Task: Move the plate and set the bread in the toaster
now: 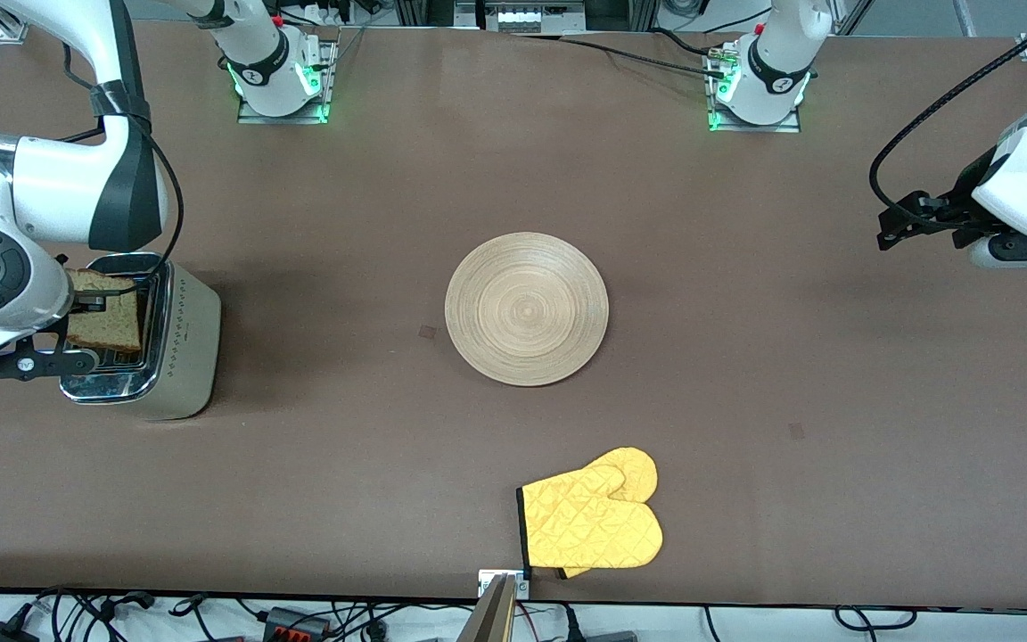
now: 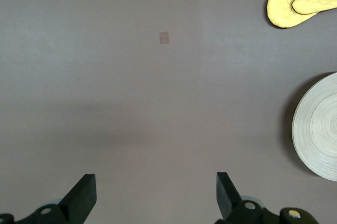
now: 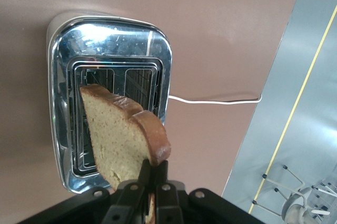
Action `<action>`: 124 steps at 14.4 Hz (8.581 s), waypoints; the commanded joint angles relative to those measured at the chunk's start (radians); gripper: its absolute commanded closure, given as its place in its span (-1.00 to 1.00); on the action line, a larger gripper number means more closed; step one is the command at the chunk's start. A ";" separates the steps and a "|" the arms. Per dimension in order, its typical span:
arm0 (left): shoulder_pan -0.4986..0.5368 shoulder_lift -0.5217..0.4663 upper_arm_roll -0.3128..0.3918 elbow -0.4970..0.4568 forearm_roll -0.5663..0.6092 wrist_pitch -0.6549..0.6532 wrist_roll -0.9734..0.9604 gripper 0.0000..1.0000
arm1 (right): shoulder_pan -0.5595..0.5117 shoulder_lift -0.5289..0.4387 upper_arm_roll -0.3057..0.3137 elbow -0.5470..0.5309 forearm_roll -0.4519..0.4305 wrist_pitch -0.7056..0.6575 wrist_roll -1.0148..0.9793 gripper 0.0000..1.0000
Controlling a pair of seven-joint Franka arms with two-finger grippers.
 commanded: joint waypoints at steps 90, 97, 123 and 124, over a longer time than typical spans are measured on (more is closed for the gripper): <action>0.108 0.003 -0.074 0.029 0.026 -0.003 -0.013 -1.00 | -0.451 -0.492 0.388 -0.304 0.358 0.055 0.007 -1.00; 0.103 -0.006 -0.080 0.032 0.025 -0.009 -0.013 -1.00 | -0.452 -0.488 0.388 -0.311 0.361 0.100 0.013 -1.00; 0.111 -0.006 -0.072 0.029 0.028 -0.047 -0.011 -1.00 | -0.451 -0.515 0.374 -0.339 0.404 0.098 0.001 -1.00; 0.106 0.006 -0.074 0.029 0.029 -0.049 -0.013 -1.00 | -0.451 -0.515 0.374 -0.339 0.406 0.098 0.001 -1.00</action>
